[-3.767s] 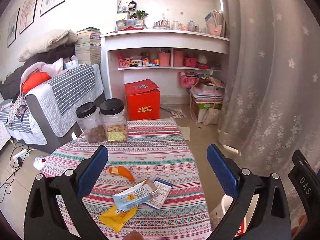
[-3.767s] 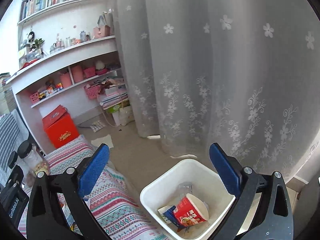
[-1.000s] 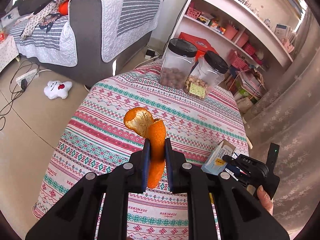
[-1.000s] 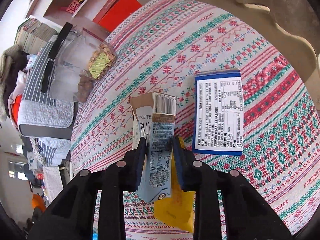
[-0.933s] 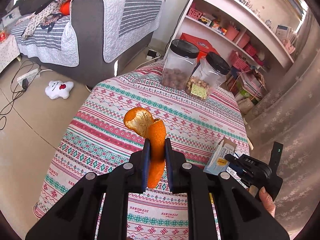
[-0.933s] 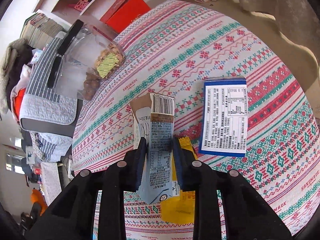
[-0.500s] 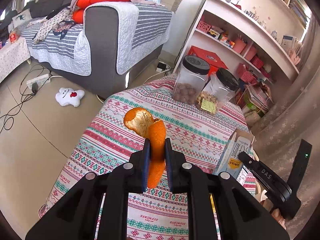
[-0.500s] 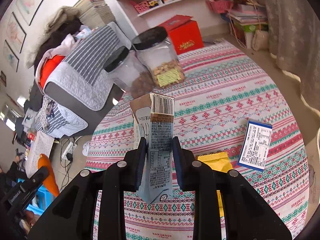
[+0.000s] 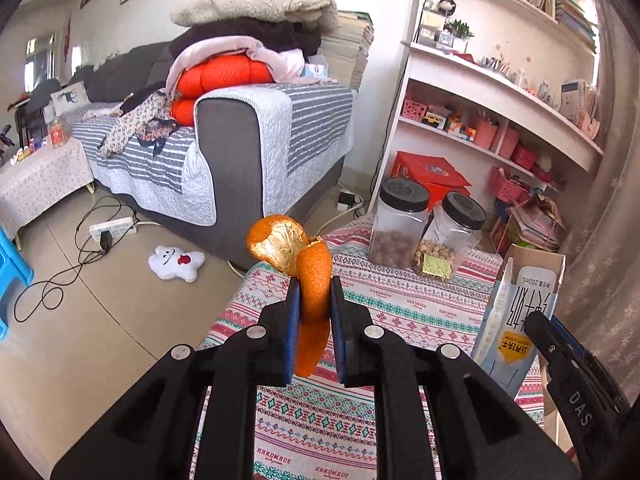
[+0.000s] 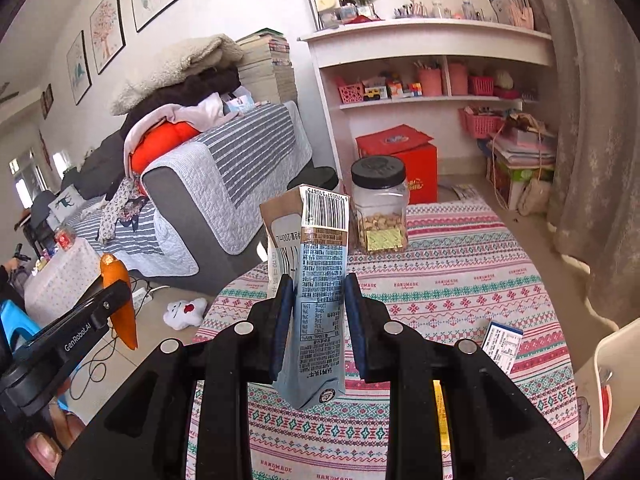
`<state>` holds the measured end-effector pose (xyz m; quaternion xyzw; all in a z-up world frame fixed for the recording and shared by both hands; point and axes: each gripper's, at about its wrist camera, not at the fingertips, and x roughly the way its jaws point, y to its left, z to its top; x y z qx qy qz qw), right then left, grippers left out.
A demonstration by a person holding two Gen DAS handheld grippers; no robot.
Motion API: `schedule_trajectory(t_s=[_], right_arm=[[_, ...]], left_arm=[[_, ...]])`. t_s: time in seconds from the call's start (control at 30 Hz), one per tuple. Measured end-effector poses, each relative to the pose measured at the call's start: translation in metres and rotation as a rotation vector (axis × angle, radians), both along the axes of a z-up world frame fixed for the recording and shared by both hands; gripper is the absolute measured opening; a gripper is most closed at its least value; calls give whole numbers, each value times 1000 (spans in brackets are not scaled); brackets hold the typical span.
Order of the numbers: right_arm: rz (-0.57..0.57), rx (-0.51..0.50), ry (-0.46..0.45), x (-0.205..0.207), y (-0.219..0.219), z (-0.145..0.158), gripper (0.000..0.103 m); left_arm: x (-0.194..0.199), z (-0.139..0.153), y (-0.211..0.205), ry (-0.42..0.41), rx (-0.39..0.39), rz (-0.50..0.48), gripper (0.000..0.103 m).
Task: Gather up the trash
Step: 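Lift the orange peel with the left gripper while the right lifts the snack packet, then carry both items over the white bin and open both grippers to drop them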
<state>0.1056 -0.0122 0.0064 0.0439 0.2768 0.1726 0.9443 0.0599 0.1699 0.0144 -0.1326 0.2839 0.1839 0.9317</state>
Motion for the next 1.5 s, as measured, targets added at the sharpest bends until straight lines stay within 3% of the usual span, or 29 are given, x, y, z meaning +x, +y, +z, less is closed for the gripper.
schedule_trajectory(t_s=[0.37,0.8,1.17,1.5], right_arm=[[-137,-61,-129,-16,-24,19,25],[-326,-117,-187,-16,-81,28,25],[-513,-160,-175,-16,-161,28,25],[-795,-220,-42,-15,-280,6,25]], left_arm=[[-10,19,-43,-117,149,4,15],[6,24,-100,-163,132,-70,15],[19,14,-146,-155,114,-152,15],[29,2,-195,-139,119,-227,15]])
